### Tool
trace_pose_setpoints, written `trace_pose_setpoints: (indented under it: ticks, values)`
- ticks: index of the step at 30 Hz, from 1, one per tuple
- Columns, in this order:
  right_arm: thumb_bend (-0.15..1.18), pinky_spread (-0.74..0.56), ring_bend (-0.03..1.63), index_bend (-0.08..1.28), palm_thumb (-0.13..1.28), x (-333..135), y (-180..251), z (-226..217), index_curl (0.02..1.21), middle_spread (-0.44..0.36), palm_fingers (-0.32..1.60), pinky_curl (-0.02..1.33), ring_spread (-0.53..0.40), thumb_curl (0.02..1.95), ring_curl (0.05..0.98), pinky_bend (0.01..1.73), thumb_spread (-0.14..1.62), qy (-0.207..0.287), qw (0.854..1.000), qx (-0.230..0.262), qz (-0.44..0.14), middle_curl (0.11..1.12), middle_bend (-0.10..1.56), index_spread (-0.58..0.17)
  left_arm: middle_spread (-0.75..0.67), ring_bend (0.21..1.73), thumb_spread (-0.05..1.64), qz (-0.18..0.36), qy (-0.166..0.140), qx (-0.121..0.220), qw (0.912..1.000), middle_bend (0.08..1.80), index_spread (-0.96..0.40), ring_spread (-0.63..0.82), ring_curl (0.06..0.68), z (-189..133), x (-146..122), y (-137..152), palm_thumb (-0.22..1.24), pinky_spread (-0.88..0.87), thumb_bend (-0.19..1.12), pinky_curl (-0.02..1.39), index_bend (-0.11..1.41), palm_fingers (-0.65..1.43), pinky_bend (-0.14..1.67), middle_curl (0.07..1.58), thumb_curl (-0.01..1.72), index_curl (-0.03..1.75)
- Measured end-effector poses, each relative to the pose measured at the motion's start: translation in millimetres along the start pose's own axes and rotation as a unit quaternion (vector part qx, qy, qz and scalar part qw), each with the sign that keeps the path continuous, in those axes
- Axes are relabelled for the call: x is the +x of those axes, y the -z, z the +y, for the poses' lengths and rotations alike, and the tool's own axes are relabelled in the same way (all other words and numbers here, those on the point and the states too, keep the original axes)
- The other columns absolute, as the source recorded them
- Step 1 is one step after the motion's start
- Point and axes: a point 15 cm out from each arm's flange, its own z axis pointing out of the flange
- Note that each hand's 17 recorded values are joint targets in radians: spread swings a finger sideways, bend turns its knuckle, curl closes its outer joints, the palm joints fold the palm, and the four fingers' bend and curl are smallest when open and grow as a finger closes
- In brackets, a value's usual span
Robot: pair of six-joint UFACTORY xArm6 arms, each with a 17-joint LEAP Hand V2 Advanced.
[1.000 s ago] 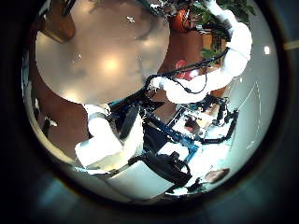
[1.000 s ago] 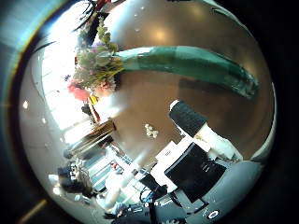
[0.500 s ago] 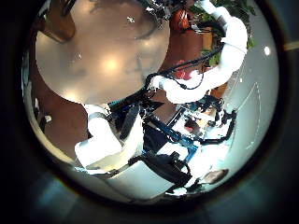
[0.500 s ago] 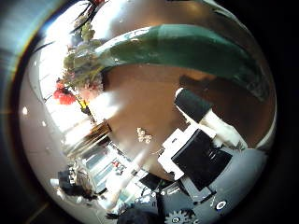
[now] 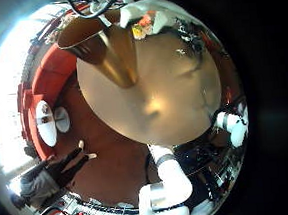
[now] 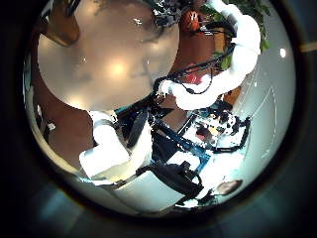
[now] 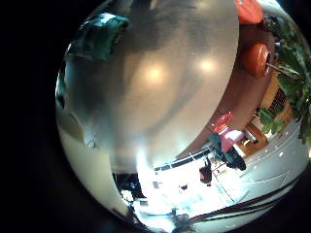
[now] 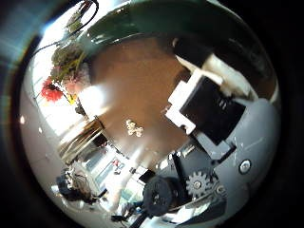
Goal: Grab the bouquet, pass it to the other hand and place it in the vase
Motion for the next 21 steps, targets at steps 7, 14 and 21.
trace_pose_setpoints:
  ticks: [7,14,21]
  values:
    - [0.01,-0.3,1.23,0.84,1.02,3,12,-3,0.7,-0.22,1.3,0.51,-0.23,0.6,0.543,1.19,0.88,-0.008,1.0,0.023,0.002,0.73,1.02,-0.396,0.42,0.46,1.05,0.001,0.0,0.001,1.0,0.19,0.08,0.58,0.203,-1,1,0,0.33,0.52,-0.02,0.28,0.19,0.1,0.19,0.32,0.33,0.37]
    - [0.07,-0.23,1.37,1.07,1.17,0,68,2,0.85,-0.205,1.15,0.63,-0.229,0.7,0.64,1.36,0.86,-0.003,0.995,0.101,-0.001,0.85,1.24,-0.345,0.42,0.46,1.05,0.002,0.002,0.004,1.0,0.19,0.08,0.58,0.202,-1,-1,1,0.33,0.52,-0.02,0.28,0.19,0.1,0.19,0.31,0.33,0.37]
    - [0.08,-0.2,1.43,1.14,1.19,-14,128,34,0.91,-0.183,1.1,0.69,-0.214,0.79,0.689,1.39,0.87,0.027,0.986,0.165,-0.006,0.88,1.31,-0.302,0.42,0.45,1.05,0.01,0.006,0.012,0.9999,0.19,0.08,0.57,0.201,-4,-2,2,0.33,0.52,-0.02,0.28,0.19,0.11,0.19,0.31,0.33,0.38]
